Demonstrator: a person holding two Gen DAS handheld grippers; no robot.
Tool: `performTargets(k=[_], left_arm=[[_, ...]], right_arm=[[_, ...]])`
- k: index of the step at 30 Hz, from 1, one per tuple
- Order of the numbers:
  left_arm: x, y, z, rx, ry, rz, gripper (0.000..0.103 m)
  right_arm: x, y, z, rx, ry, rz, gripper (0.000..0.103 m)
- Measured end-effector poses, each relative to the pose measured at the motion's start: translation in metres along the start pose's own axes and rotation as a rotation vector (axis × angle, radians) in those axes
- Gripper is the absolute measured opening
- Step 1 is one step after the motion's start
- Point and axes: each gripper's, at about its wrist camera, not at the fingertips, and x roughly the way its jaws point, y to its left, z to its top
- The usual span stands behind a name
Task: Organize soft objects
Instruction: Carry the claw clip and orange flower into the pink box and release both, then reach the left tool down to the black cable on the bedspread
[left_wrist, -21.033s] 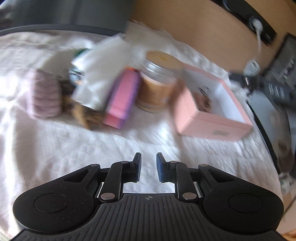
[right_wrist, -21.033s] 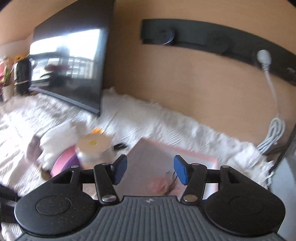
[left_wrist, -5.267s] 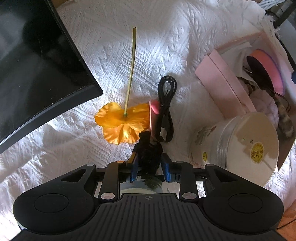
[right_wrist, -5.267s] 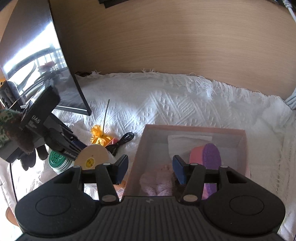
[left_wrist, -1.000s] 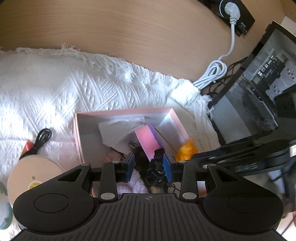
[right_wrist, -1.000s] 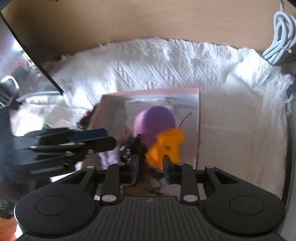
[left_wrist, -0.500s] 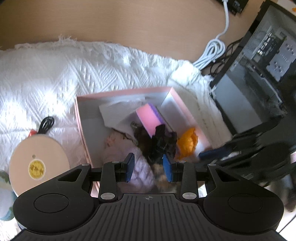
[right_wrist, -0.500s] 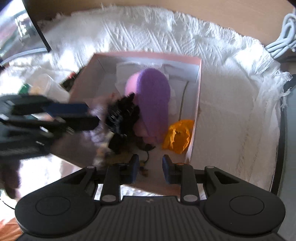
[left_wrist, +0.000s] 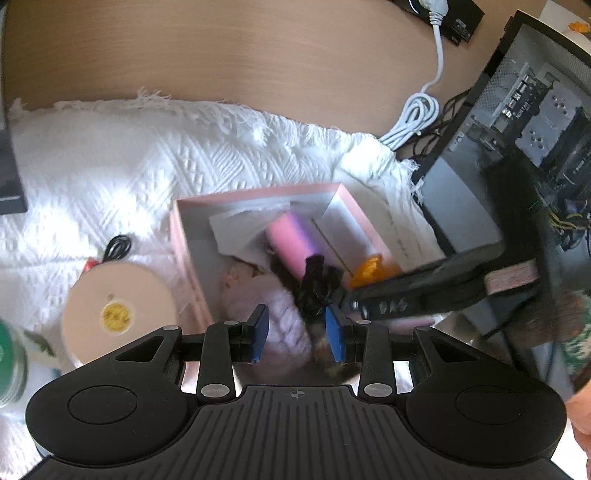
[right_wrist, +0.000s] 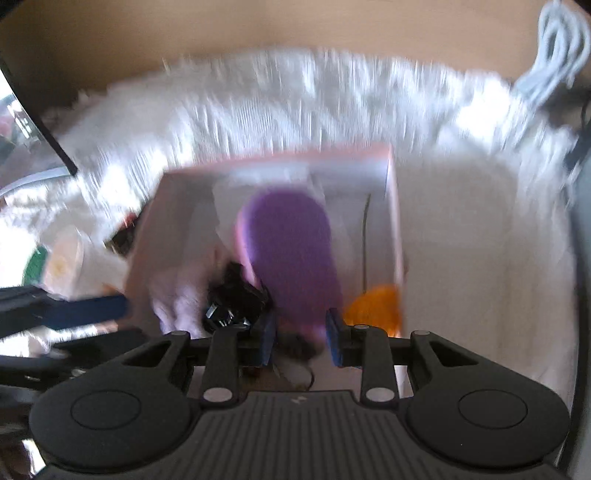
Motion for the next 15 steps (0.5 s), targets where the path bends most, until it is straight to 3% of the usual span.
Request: performTargets(k=[4, 6, 15], left_arm=[[-0.012, 0.015, -0.005, -0.027, -0.001, 0.009, 0.037], [-0.019, 0.023, -0.004, -0.047, -0.006, 0.005, 0.037], [-0.070, 0.069, 0.012, -0.080, -0.071, 0.029, 0.037]], right_arm=[[0.006, 0.011, -0.009, -0.075, 0.036, -0.074, 0.029], [-0.001, 0.013, -0.009, -0.070, 0.040, -0.051, 0.029], [-0.054, 0.067, 0.000, -0.259, -0.057, -0.097, 0.039]])
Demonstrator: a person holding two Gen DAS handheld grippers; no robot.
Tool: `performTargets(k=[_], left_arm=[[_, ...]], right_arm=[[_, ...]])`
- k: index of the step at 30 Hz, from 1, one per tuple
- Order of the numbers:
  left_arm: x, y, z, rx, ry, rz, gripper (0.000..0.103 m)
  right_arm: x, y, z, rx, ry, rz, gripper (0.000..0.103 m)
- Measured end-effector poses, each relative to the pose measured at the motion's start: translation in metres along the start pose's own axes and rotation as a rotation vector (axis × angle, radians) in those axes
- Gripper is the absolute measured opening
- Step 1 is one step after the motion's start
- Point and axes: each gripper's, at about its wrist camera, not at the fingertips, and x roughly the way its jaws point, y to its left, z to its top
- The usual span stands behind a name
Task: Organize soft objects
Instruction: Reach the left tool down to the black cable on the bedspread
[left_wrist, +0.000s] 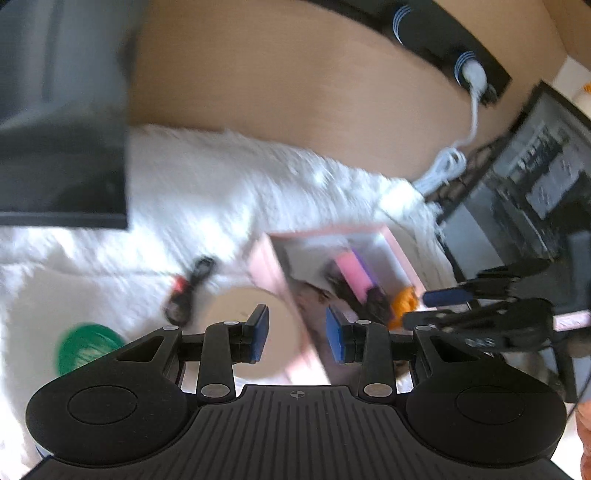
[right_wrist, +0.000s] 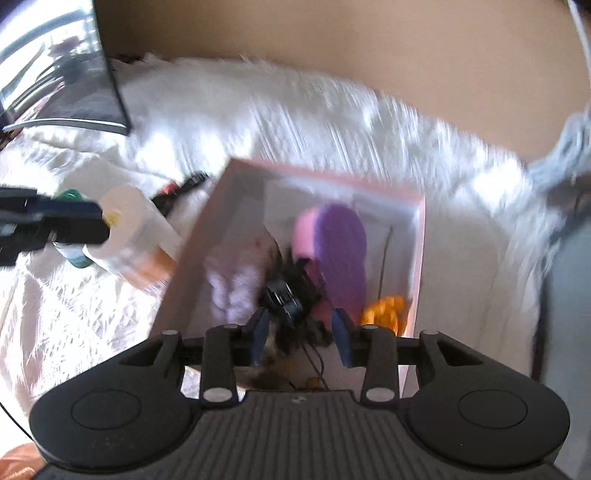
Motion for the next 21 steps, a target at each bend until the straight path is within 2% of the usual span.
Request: performTargets(k=[4, 8, 12, 15, 21], left_arm=[[-0.012, 0.018, 0.016, 0.011, -0.012, 0.018, 0.037], [-0.018, 0.040, 0.027, -0.011, -0.005, 0.045, 0.037], [-0.018, 0.053, 0.029, -0.033, 0.006, 0.023, 0.037], [-0.009, 0.054, 0.030, -0.029, 0.027, 0.010, 0.037], [0.016, 0.058, 0.041, -0.017, 0.120, -0.024, 0.037]], right_arm=[[-0.016, 0.018, 0.009, -0.053, -0.071, -0.023, 0.043], [-0.017, 0.025, 0.020, -0.082, -0.019, -0.057, 0.045], [-0.014, -0.005, 0.025, 0.040, 0.025, -0.002, 0.045], [-0.025, -0.022, 0.026, 0.126, -0.007, 0.037, 0.045], [-0.044, -0.016, 0.032, 0.111, -0.066, 0.066, 0.045]])
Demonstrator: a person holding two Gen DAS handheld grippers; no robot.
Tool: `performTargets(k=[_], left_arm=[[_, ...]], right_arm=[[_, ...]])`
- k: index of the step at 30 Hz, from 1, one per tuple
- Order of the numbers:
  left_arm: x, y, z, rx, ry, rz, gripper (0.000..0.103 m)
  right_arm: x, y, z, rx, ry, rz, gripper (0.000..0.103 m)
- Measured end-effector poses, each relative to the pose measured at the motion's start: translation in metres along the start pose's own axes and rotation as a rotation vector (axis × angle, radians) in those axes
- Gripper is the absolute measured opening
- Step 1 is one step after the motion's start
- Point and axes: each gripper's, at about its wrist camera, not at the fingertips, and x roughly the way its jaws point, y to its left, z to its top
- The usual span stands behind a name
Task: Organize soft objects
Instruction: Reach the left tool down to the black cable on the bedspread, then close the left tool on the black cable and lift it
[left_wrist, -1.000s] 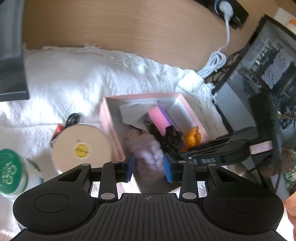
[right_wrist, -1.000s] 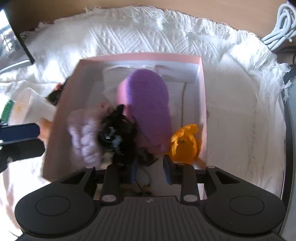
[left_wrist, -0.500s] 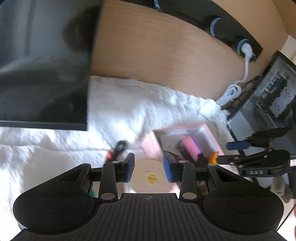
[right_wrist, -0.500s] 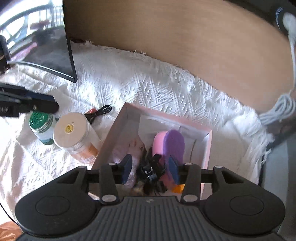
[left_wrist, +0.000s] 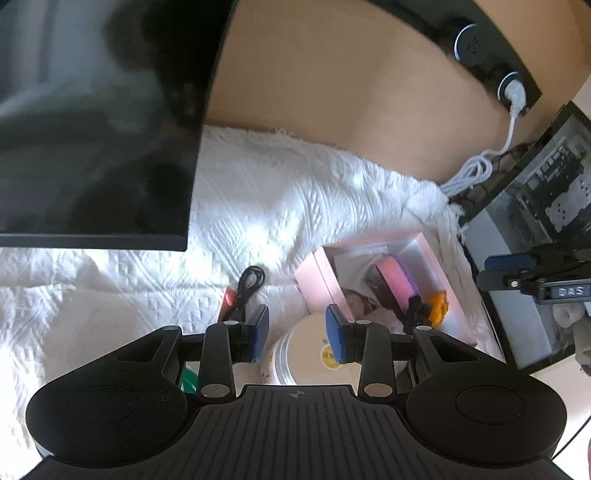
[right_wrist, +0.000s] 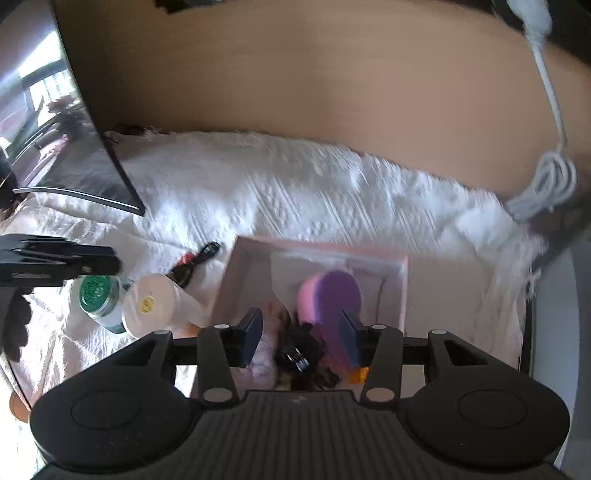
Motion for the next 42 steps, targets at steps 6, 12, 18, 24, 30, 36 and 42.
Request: performTargets(k=[6, 12, 18, 24, 30, 36, 42], left_arm=[[0.039, -0.003, 0.029, 0.059, 0.113, 0.102, 0.037], [0.097, -0.001, 0.045, 0.126, 0.262, 0.211, 0.037], [0.128, 0.009, 0.042, 0.126, 0.340, 0.261, 0.037], [0.147, 0.010, 0.044, 0.121, 0.379, 0.265, 0.033], [0.161, 0.011, 0.049, 0.128, 0.379, 0.285, 0.033], [0.163, 0.009, 0.044, 0.180, 0.357, 0.289, 0.025], [0.148, 0.000, 0.031, 0.222, 0.299, 0.305, 0.021]], right_arm=[[0.005, 0.016, 0.006, -0.004, -0.066, 0.063, 0.045], [0.024, 0.015, 0.001, 0.022, -0.035, 0.104, 0.045], [0.029, 0.000, -0.014, 0.069, -0.027, 0.136, 0.045], [0.037, -0.010, -0.017, 0.100, -0.009, 0.141, 0.045], [0.035, -0.007, -0.021, 0.098, -0.009, 0.162, 0.045], [0.035, -0.010, -0.025, 0.117, -0.013, 0.159, 0.045], [0.033, -0.014, -0.022, 0.136, -0.033, 0.137, 0.045]])
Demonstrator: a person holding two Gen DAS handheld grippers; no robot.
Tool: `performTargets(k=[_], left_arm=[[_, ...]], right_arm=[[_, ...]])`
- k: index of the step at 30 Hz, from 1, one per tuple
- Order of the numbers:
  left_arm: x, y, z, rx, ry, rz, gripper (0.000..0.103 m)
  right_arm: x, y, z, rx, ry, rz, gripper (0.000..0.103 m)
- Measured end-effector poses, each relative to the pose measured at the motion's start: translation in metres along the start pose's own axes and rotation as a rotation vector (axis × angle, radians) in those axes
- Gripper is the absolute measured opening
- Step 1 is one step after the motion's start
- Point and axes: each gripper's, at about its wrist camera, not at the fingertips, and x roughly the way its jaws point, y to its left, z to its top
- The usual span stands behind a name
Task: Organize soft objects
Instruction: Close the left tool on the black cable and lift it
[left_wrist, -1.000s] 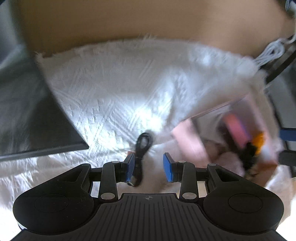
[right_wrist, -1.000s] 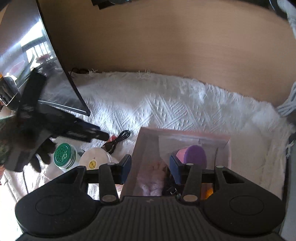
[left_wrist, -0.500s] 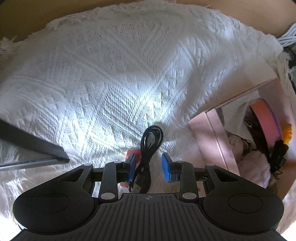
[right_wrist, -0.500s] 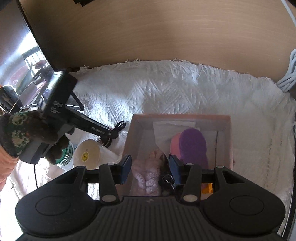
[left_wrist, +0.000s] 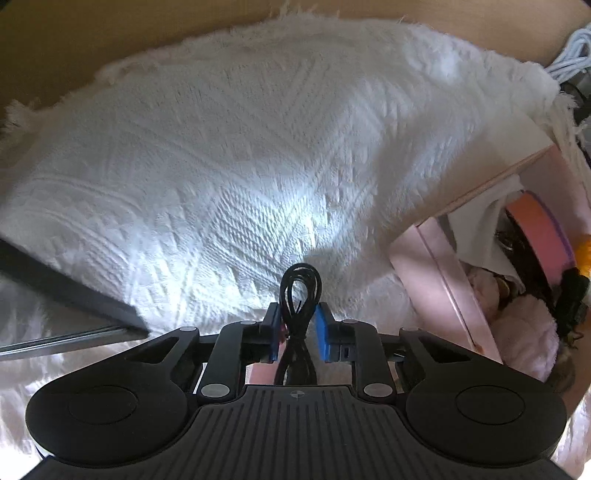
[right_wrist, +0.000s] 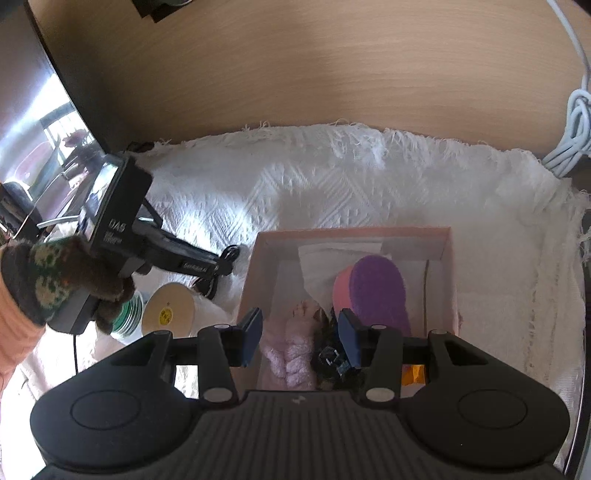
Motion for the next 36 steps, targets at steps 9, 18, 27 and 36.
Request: performTargets(k=[9, 18, 27, 36], left_arm=[[-0.089, 0.006, -0.038, 0.031, -0.198, -0.011, 0.009], [-0.074, 0.024, -0.020, -0.111, -0.114, -0.189, 0.014], [-0.008, -0.012, 0.005, 0.037, 0.020, -0.080, 0.018], [-0.005, -0.021, 0.011, 0.053, -0.016, -0.033, 0.018]], right_arm=[[0.017, 0.026, 0.022, -0.017, 0.014, 0.027, 0.045], [0.038, 0.074, 0.041, -0.083, 0.058, 0.045, 0.045], [0.005, 0.034, 0.019, -0.008, 0.008, 0.034, 0.045], [-0.003, -0.002, 0.000, 0.074, 0.023, 0.014, 0.045]])
